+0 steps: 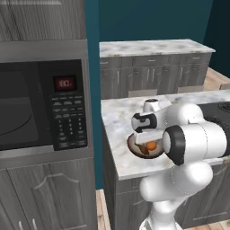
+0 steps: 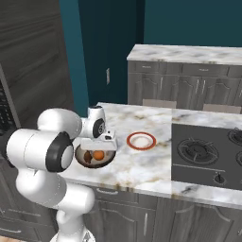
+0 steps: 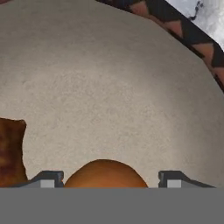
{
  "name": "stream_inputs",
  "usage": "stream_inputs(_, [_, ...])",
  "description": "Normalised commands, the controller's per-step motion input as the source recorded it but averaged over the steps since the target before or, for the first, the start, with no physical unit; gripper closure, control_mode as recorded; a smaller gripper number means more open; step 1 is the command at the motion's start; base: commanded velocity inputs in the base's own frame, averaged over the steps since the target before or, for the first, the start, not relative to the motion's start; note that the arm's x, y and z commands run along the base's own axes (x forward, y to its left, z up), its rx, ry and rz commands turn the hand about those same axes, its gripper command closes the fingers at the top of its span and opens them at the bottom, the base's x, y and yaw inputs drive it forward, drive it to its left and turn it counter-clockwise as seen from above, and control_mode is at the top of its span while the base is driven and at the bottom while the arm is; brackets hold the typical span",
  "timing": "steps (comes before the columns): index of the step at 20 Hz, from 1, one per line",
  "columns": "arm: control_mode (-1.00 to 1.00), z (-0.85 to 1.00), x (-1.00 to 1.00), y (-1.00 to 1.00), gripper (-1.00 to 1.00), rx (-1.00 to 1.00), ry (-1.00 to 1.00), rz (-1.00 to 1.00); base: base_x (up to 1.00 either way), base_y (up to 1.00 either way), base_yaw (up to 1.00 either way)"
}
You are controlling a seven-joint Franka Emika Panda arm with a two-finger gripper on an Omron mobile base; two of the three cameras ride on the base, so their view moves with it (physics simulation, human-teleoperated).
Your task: Remove the tangerine from the bowl and place it on the small plate. Then place the bowl with only the chicken drumstick in the microwave, close the door, and press the start button to microwave the chicken drumstick.
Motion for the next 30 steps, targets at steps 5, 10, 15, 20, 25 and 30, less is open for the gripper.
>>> stream_inputs(5, [-1.0, 0.15, -0.06, -0.01, 1.0, 0.0, -0.14, 0.0, 0.0, 0.0, 0.0])
stream_inputs(10, [-1.0, 0.9, -0.2, -0.16, 1.0, 0.01, -0.32, 0.0, 0.0, 0.0, 0.0])
stream_inputs(15, [-1.0, 0.94, -0.01, -0.53, 1.0, 0.06, -0.22, 0.0, 0.0, 0.0, 0.0])
stream_inputs(20, [-1.0, 0.48, 0.22, -0.81, 1.0, 0.15, -0.04, -0.03, 0.0, 0.0, 0.0])
stream_inputs(25, [-1.0, 0.04, 0.4, -0.72, 1.0, 0.18, 0.01, -0.02, 0.0, 0.0, 0.0])
stream_inputs(30, [-1.0, -0.15, 0.43, -0.16, 1.0, 0.08, 0.03, 0.0, 0.0, 0.0, 0.0])
